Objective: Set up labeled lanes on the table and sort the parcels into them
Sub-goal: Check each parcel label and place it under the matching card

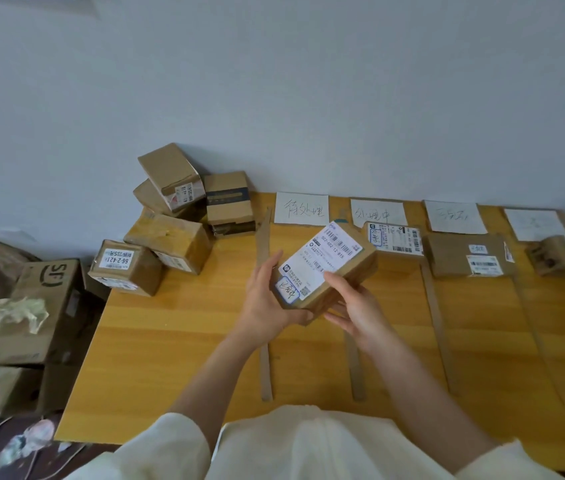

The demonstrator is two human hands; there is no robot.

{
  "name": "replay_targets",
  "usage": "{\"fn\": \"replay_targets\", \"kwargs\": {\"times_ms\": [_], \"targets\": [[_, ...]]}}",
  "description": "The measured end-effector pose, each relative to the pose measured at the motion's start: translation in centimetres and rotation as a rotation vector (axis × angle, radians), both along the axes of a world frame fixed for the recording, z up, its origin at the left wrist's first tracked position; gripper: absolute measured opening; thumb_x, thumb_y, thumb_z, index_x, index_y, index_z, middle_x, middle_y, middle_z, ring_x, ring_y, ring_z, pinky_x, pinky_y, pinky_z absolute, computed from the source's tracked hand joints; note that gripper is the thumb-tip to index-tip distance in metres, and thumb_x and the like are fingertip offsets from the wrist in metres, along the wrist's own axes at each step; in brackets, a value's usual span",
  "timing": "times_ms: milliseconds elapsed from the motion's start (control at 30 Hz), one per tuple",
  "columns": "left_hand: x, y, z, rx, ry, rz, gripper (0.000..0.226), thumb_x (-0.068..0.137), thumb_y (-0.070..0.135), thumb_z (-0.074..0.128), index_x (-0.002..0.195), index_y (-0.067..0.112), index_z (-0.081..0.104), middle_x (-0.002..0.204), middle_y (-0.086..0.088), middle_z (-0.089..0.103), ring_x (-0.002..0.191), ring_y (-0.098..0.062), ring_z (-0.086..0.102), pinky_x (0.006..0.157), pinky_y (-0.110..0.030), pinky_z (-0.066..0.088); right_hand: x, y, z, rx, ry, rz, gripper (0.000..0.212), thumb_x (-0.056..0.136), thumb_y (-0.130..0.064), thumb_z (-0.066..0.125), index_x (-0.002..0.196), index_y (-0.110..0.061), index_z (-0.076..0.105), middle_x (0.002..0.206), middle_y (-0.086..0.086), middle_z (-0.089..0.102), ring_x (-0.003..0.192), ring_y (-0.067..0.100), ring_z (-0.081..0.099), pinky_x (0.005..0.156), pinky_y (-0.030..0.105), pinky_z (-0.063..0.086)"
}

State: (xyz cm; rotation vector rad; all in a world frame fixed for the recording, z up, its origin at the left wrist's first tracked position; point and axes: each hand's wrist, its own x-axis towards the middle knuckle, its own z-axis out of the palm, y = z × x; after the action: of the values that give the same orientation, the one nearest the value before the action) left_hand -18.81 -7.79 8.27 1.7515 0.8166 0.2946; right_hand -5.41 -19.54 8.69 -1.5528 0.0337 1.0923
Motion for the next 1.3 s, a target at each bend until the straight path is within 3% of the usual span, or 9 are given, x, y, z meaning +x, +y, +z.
{"fn": "replay_targets", "kwargs": {"times_ms": [100,400,567,667,833,967,1067,1200,1300], "targets": [[0.1,0.2,-0.4,-0.028,-0.016,0.052,0.122,0.049,0.029,0.094,0.149,0.035,0.023,0.137,0.011,0.033,0.129,-0.008,0.034,0.106,-0.031,0.036,0.5,-0.1,0.0,0.034,0.049,-0.049,0.05,0.081,-0.035,0.075,0.124,-0.018,0.057,0.116,0.001,0.07,0.105,0.017,0.068,0.088,0.036,0.057],[0.3,0.1,-1.1,-0.123,0.029,0.05,0.12,0.044,0.054,0.09,0.145,0.033,0.028,0.138,0.011,0.047,0.131,-0.006,0.04,0.109,-0.042,0.037,1.2,0.0,-0.4,0.06,0.088,-0.046,0.049,0.083,-0.033,0.072,0.127,-0.018,0.055,0.117,0.001,0.07,0.107,0.017,0.067,0.094,0.037,0.053],[0.8,0.1,-1.4,-0.16,0.068,0.047,0.114,0.043,0.054,0.091,0.14,0.033,0.033,0.129,0.013,0.053,0.124,-0.005,0.045,0.107,-0.039,0.04,1.6,-0.4,-1.2,0.025,0.035,0.015,0.063,0.076,-0.034,0.079,0.132,-0.02,0.052,0.126,-0.003,0.065,0.114,0.014,0.062,0.09,0.033,0.052],[1.0,-0.1,-1.5,-0.181,0.104,0.031,0.113,0.042,0.054,0.091,0.138,0.033,0.035,0.13,0.013,0.053,0.125,-0.006,0.044,0.105,-0.033,0.039,1.8,-0.8,-1.9,-0.002,0.045,-0.04,0.088,0.059,-0.045,0.085,0.135,-0.021,0.048,0.125,-0.004,0.066,0.112,0.013,0.064,0.088,0.032,0.052],[1.5,-0.7,-1.6,-0.188,0.131,0.002,0.113,0.044,0.055,0.09,0.139,0.03,0.035,0.131,0.012,0.052,0.125,-0.007,0.044,0.098,-0.026,0.036,2.4,-1.6,-2.4,0.019,0.064,-0.071,0.066,0.074,-0.036,0.079,0.132,-0.02,0.053,0.119,-0.003,0.07,0.112,0.015,0.064,0.096,0.035,0.05],[1.8,-1.3,-1.4,-0.188,0.143,-0.008,0.107,0.049,0.056,0.088,0.139,0.028,0.037,0.129,0.013,0.053,0.123,-0.004,0.045,0.096,-0.025,0.036,2.7,-2.4,-2.7,0.013,0.073,-0.086,0.068,0.071,-0.037,0.08,0.131,-0.02,0.053,0.118,-0.003,0.071,0.111,0.015,0.065,0.097,0.035,0.05],[2.5,-2.0,-1.3,-0.17,0.161,0.015,0.094,0.061,0.061,0.078,0.139,0.027,0.04,0.13,0.012,0.052,0.121,-0.005,0.047,0.098,-0.028,0.042,3.2,-3.3,-2.8,0.015,0.062,-0.125,0.064,0.075,-0.032,0.079,0.132,-0.019,0.052,0.118,-0.001,0.07,0.109,0.015,0.066,0.095,0.034,0.051],[3.8,-3.3,-1.7,-0.092,0.197,0.048,0.066,0.081,0.052,0.066,0.137,0.023,0.045,0.127,0.008,0.054,0.119,-0.009,0.049,0.099,-0.03,0.044,4.8,-6.0,-2.7,0.002,0.057,-0.198,0.053,0.081,-0.03,0.074,0.129,-0.019,0.055,0.115,0.0,0.071,0.109,0.017,0.066,0.097,0.036,0.05],[5.0,-4.5,-2.6,-0.031,0.246,0.039,0.055,0.087,0.044,0.064,0.134,0.022,0.049,0.126,0.006,0.057,0.118,-0.011,0.052,0.097,-0.031,0.045,6.5,-8.9,-2.6,-0.034,0.054,-0.269,0.044,0.084,-0.032,0.069,0.123,-0.014,0.06,0.106,0.002,0.074,0.097,0.016,0.069,0.08,0.03,0.052]]}}
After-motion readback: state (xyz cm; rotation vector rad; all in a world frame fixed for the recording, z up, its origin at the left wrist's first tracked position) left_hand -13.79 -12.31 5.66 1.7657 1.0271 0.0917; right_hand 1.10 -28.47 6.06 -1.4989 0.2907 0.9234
